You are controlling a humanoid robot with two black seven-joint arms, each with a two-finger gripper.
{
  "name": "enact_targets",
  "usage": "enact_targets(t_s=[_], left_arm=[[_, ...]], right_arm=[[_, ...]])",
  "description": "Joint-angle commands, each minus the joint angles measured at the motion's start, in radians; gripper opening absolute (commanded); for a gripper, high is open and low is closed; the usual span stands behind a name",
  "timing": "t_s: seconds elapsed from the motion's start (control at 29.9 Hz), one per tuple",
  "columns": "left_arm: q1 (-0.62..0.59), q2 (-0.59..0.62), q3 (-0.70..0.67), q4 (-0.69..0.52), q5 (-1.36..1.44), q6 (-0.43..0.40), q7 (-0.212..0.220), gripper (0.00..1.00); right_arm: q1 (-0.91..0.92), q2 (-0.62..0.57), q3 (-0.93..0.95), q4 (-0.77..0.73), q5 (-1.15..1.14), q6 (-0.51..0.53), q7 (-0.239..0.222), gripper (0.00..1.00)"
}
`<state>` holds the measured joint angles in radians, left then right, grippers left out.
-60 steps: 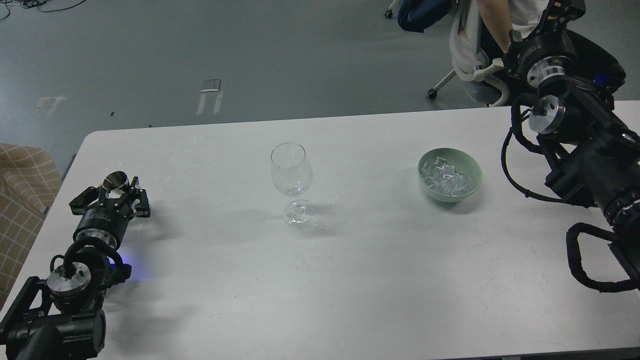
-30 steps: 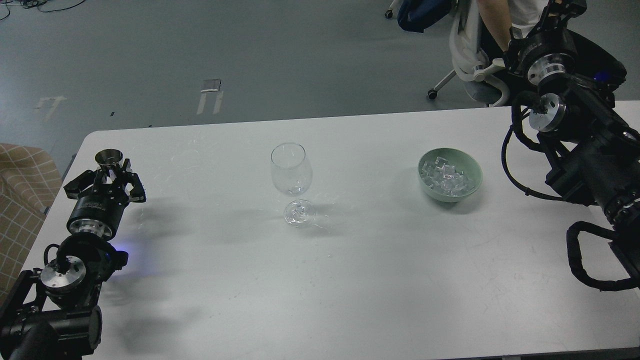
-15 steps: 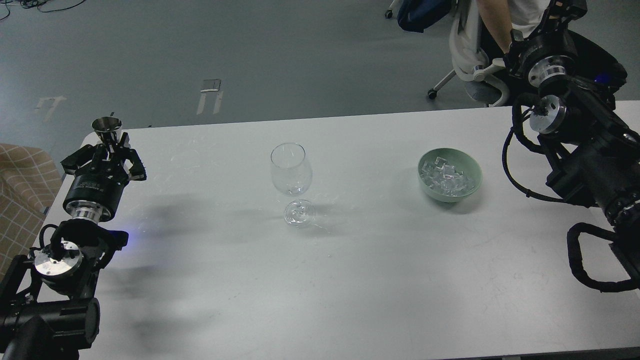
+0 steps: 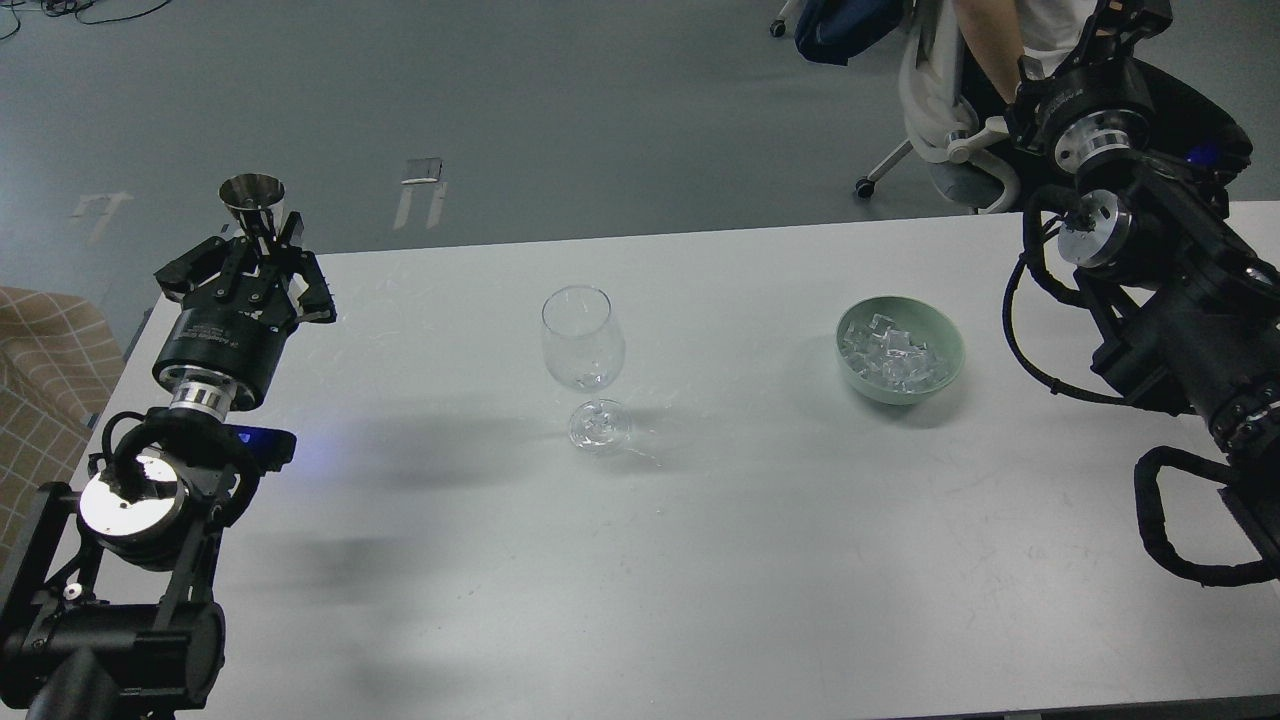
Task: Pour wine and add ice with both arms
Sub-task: 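Lift the metal cup with the left gripper toward the wine glass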
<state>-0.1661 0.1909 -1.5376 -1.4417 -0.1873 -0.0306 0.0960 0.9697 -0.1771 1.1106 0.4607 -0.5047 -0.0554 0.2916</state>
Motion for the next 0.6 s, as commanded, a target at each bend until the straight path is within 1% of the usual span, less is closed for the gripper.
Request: enact_targets(t_s=[0.0,0.13,0.3,0.43,0.57], left_arm=[[-0.006,0.007,0.048,-0.029,0.000,0.006,0.001,0.21],[-0.018,0.001,0.063,-0.057,0.000,0.008,0.002,0.21],[-0.036,-0.004,0.132,-0.074,0.002,0.011,0.001,0.21],[-0.036,-0.036,0.194,-0.118,0.069,0.041,-0.004,0.21],[-0.036,-0.071,0.215,-0.137,0.123,0.043,0.013,0.21]], right_arm=[[-0.005,-0.013,0.000,0.006,0.000,0.000,0.000,1.00],[-0.023,-0.027,0.000,0.012,0.000,0.000,0.000,1.00],[-0.034,-0.027,0.000,0.010,0.000,0.000,0.000,1.00],[-0.034,-0.028,0.000,0.010,0.000,0.000,0.000,1.00],[-0.037,-0.031,0.000,0.007,0.000,0.000,0.000,1.00]])
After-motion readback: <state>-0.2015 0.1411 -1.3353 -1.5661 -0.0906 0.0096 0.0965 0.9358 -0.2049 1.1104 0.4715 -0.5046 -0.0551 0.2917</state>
